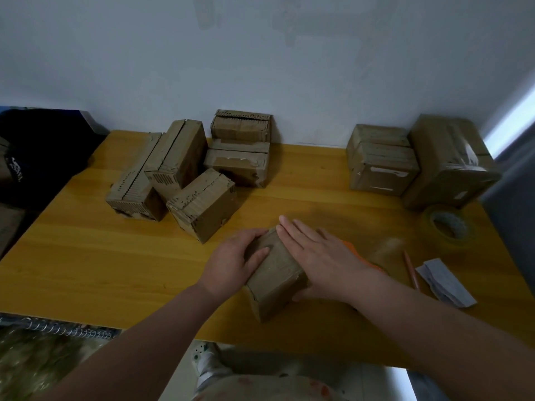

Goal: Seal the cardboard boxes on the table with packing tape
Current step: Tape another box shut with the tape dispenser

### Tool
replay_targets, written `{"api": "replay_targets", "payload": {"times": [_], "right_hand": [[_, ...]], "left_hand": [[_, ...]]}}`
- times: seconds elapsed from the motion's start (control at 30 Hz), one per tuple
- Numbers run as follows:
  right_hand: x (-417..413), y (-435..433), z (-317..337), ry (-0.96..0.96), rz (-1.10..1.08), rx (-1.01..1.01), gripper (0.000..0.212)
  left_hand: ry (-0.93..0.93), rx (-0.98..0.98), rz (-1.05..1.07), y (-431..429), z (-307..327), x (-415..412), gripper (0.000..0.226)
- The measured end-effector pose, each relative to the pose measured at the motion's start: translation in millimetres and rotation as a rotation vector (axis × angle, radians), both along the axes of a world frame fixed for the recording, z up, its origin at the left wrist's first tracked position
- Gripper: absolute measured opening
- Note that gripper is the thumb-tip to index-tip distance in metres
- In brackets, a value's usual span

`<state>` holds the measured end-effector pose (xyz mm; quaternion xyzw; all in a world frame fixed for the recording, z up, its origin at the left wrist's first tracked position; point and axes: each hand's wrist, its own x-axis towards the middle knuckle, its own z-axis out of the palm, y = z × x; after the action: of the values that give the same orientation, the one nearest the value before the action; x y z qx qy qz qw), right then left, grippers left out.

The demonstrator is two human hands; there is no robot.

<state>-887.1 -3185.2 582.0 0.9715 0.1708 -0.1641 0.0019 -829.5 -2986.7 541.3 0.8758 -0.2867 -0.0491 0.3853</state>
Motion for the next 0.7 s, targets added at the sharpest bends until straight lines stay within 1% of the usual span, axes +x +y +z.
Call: {"api": "replay_targets", "payload": {"times": [0.17,0.27,0.33,0.47,0.6,0.7], "right_hand": [[-6.0,1.2,-3.0,0.011,0.026,0.015,0.120],[-9.2,-0.2,-5.4,0.027,0.058,0.063,0.117],[-9.8,-4.2,-4.3,0.020,0.010,0.102,0.117],[-13.2,-6.7,-4.8,0.021,-0.070,0.085,0.118],[-22.1,2.9,-8.1,0.008,0.013,0.077,0.112],[-25.0,-2.0,-6.1,0.018,0.032,0.111,0.107]], "left_hand": [[0.016,0.001,-0.020,0.8,2.6,-0.9,0.048],[0.021,0.012,-0.026,2.0,3.7,1.7,0.048],[0.008,0.036,-0.022,2.2,5.8,3.8,0.049],[0.013,0.056,-0.034,1.8,7.0,4.3,0.049],[-0.010,0.084,-0.050,2.1,4.9,3.1,0.061],[-0.028,0.111,-0.075,1.2,7.0,3.3,0.060]]}}
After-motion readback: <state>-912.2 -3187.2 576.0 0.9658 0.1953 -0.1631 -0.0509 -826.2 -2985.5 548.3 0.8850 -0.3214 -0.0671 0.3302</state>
